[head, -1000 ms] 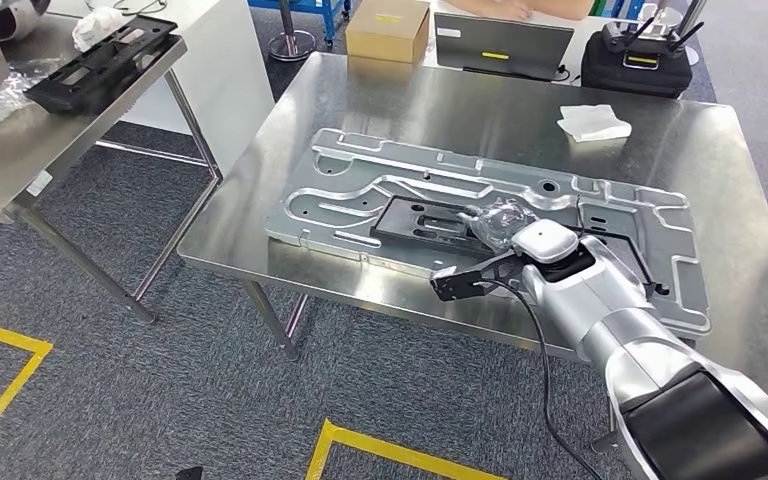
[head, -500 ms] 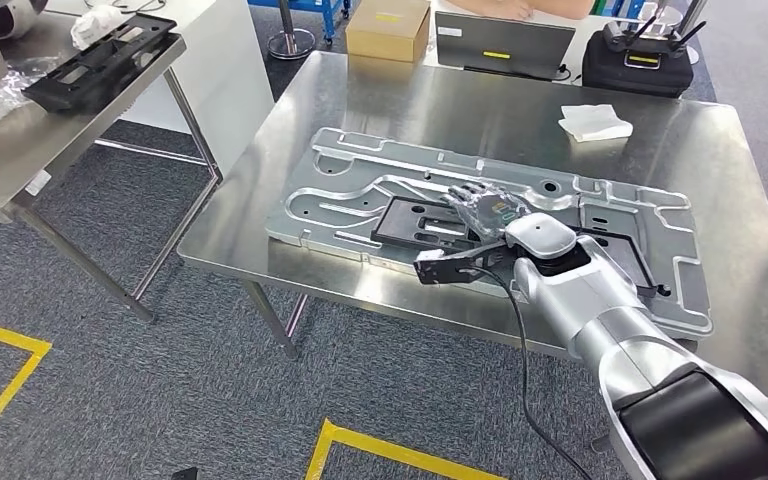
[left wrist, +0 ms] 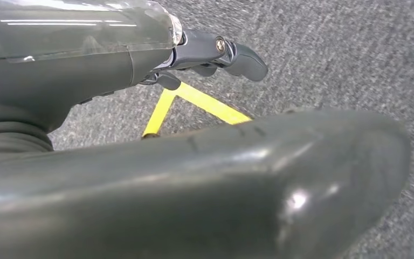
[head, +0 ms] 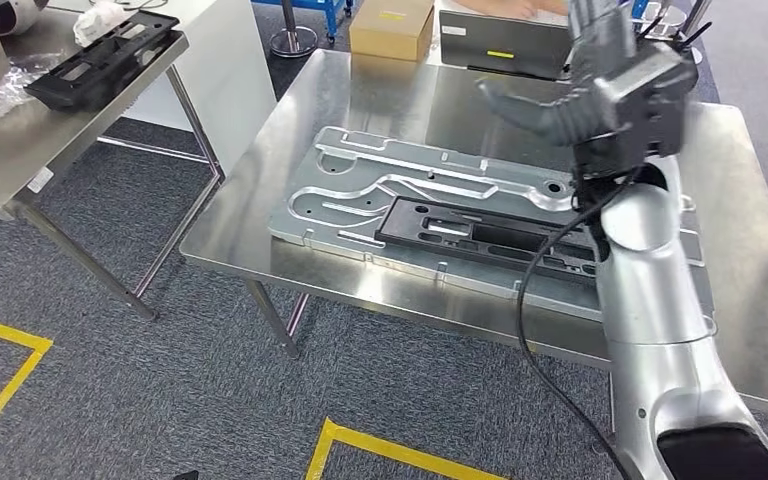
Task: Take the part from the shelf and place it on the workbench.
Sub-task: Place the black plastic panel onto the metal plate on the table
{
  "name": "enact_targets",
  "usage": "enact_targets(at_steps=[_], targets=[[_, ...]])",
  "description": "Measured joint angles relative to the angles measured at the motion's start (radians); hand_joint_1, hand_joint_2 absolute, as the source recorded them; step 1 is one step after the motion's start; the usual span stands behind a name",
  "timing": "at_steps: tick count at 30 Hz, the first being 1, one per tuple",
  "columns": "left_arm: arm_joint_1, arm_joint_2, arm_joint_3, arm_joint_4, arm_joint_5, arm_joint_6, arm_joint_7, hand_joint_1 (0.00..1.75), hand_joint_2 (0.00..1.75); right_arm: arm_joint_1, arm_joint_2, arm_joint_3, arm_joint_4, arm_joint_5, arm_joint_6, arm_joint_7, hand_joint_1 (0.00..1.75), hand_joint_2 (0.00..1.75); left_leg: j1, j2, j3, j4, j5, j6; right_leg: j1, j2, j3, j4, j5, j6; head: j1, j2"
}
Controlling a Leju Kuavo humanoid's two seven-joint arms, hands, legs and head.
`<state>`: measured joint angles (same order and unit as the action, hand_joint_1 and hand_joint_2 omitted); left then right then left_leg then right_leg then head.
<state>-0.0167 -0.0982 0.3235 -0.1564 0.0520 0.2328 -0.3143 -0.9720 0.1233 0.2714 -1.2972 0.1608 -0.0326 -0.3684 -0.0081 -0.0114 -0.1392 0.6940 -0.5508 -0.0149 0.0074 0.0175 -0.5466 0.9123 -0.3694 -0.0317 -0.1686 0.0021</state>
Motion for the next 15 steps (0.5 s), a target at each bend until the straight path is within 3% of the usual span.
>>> enact_targets(at_steps=[7, 11, 15], targets=[[0.002, 0.000, 0.000, 0.000, -0.015, -0.037, -0.013, 0.00, 0.00, 0.079, -0.096, -0.051, -0.276, -0.073, 0.020, -0.021, 0.00, 1.75, 0.000, 0.000, -0.011, 0.025, -0.006, 0.005, -0.002, 0.001, -0.001, 0.000, 0.002, 0.003, 0.000, 0.000], [0.003, 0.000, 0.001, 0.000, -0.014, -0.064, -0.021, 0.00, 0.00, 0.153, -0.153, -0.079, -0.377, -0.079, -0.034, -0.003, 0.00, 0.00, 0.000, -0.001, -0.034, 0.058, -0.009, 0.009, -0.002, 0.000, -0.008, 0.005, 0.009, 0.014, 0.000, 0.000], [0.004, 0.000, 0.005, 0.000, -0.013, -0.068, -0.022, 0.00, 0.00, 0.199, -0.191, -0.106, -0.407, -0.063, -0.105, 0.027, 0.00, 0.00, -0.002, -0.001, -0.065, 0.087, -0.009, 0.014, -0.005, 0.000, -0.024, 0.010, 0.024, 0.025, 0.000, 0.000]])
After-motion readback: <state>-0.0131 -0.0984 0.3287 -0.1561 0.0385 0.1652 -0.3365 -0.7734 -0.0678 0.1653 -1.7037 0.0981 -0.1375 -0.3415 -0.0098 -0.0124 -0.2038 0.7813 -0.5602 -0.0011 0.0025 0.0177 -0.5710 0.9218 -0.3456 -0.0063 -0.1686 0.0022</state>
